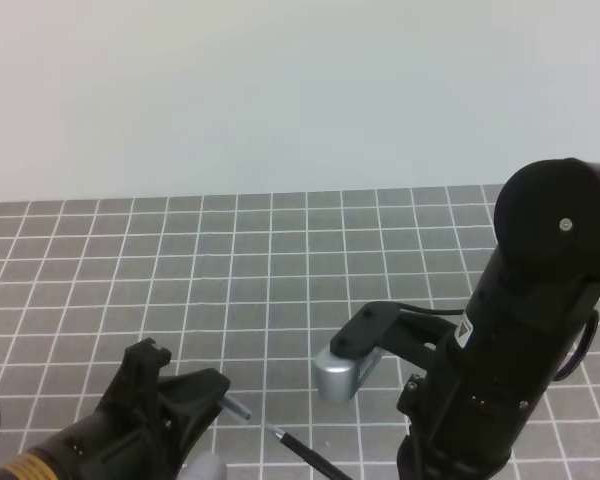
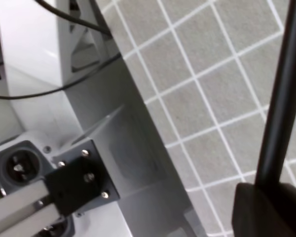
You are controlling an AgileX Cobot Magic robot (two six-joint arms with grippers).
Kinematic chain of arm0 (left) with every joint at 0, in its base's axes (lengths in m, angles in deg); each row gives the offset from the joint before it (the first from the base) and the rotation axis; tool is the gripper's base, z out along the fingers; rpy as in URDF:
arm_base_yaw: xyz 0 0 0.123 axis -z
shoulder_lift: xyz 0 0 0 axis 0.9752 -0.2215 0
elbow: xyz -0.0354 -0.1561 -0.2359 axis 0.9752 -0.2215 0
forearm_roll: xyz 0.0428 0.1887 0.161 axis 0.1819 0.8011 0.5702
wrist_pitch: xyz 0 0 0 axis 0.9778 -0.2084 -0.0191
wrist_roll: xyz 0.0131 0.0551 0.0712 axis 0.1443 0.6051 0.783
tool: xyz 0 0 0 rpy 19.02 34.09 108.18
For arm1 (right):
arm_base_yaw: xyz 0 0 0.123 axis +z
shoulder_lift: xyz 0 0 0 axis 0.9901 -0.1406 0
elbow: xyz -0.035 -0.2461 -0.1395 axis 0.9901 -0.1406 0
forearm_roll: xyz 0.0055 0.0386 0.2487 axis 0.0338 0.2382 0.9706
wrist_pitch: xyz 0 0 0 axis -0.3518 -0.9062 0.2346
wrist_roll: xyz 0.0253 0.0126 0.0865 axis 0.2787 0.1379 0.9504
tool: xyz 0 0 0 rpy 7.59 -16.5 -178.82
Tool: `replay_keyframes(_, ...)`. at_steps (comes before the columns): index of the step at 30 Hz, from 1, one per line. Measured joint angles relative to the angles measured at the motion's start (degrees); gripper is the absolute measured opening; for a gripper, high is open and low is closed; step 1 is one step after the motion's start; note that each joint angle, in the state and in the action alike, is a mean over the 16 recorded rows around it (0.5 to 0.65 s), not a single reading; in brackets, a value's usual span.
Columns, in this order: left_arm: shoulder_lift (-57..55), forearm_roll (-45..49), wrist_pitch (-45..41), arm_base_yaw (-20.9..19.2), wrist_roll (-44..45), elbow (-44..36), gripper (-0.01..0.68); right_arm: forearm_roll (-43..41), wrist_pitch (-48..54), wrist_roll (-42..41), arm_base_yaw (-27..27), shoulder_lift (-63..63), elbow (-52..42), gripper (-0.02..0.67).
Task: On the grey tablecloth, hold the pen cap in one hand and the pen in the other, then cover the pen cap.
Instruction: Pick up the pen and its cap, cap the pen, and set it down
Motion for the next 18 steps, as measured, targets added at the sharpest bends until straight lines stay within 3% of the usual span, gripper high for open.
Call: replay_keyframes(18,0.00,-0.66,-0.60,0.00,-0.42,0.00,0.079,1.71,0.00,-1.17,0.00,-2.15,0.45,0.064)
